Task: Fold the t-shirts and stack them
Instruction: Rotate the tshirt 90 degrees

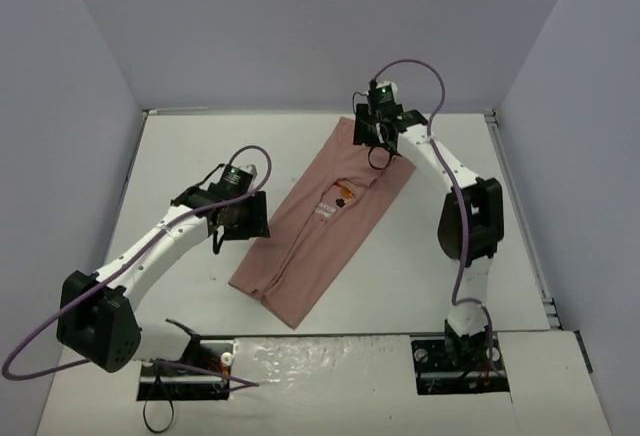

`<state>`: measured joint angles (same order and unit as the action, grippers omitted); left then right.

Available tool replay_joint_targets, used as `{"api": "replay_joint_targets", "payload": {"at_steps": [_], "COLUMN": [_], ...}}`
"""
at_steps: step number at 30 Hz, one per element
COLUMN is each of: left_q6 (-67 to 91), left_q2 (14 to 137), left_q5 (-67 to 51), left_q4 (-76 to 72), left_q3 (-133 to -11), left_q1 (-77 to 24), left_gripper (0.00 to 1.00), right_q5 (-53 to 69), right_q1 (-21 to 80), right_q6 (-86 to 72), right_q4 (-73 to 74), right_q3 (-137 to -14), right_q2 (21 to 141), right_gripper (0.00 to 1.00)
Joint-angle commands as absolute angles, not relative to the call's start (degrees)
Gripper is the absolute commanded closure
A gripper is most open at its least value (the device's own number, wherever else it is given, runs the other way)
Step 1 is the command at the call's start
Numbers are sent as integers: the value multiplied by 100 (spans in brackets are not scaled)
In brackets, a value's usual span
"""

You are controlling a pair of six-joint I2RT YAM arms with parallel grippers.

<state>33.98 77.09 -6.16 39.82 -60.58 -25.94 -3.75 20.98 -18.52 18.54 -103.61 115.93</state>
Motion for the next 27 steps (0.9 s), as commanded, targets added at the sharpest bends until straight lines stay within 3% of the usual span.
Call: {"api": "replay_joint_targets", "payload": {"at_steps": [1, 3, 4, 5, 7, 27], "left_q6": [2578, 2442, 2380, 2341, 2322, 3288], "left_q2": [8614, 9040, 9219, 9376, 9652, 9896], "left_q5": [-455, -563, -592, -603, -650, -934], "left_q4": [4003, 3919, 3877, 3849, 3843, 2957], "left_q3": [-6393, -6631, -6759, -6854, -6994, -5443], "left_q1": [-2382, -2382, -2382, -2382, -2381, -2393], "left_gripper": [51, 51, 51, 51, 51, 51], "right_q5": [-650, -650, -721, -959, -1011, -1072], "right_q1": [2433, 2460, 2456, 2467, 2452, 2099], "right_q6": [-2514, -2780, -2880, -2937, -2986, -2566], "right_q4": [1638, 1549, 1469, 1380, 1227, 1116], "right_q3": [-10213, -10213, -9687, -7919, -7280, -9092], "right_q2": [10450, 10212, 10165, 10148, 10223, 12753], "right_gripper": [52, 53, 53, 53, 53, 54]}}
